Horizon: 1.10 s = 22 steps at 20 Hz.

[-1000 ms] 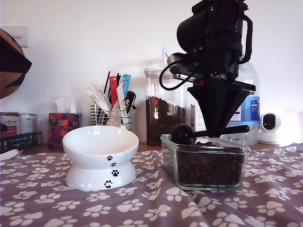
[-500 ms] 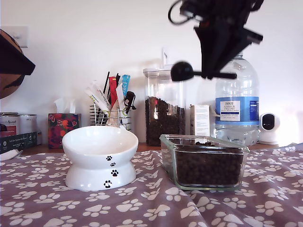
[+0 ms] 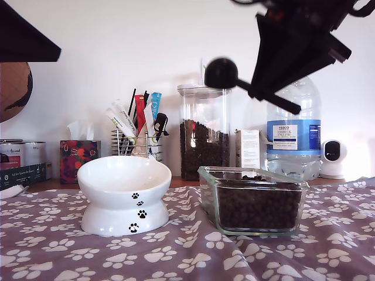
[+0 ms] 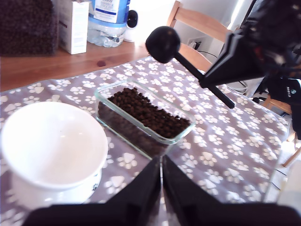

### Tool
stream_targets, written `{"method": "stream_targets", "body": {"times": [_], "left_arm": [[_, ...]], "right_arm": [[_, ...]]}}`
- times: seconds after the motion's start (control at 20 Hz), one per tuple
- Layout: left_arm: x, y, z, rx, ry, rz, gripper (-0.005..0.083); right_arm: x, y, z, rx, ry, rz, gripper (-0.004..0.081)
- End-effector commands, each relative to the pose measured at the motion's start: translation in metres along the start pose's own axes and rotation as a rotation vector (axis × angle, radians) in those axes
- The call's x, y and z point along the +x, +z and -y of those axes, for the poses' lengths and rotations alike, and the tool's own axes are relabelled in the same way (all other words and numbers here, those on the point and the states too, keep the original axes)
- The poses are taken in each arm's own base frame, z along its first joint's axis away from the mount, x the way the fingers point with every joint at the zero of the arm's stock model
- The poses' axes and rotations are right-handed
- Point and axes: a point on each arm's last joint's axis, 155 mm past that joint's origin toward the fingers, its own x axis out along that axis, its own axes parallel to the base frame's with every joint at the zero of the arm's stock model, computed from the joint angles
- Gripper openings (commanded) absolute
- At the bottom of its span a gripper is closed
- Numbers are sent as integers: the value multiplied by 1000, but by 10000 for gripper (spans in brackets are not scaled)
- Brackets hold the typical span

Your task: Measure one spoon of cat food and pour it into the food bowl

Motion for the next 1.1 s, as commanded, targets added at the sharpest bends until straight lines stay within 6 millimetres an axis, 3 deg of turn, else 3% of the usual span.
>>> {"method": "stream_targets", "body": {"times": [0.0,0.2,0.5,0.7,0.9,1.05], "left_arm": [[6,-1,4,0,-39,-6,-19],[17,4,17,15,-140,6,-19],[23,16,45,34,-322,40,-19],[27,14,68,33,-448,28,-19],[27,22,89,62,-565,65,-18],[25,24,106,73,-656,75,62]], "right_arm": [[-9,5,-13,-4,60,92,-13],[-22,8,-34,31,187,247,-13],[-26,13,-62,18,387,412,-13],[-54,33,-92,-85,556,548,-13],[-79,48,-109,-134,653,642,-13],[-87,45,-120,-176,715,647,-13]]}}
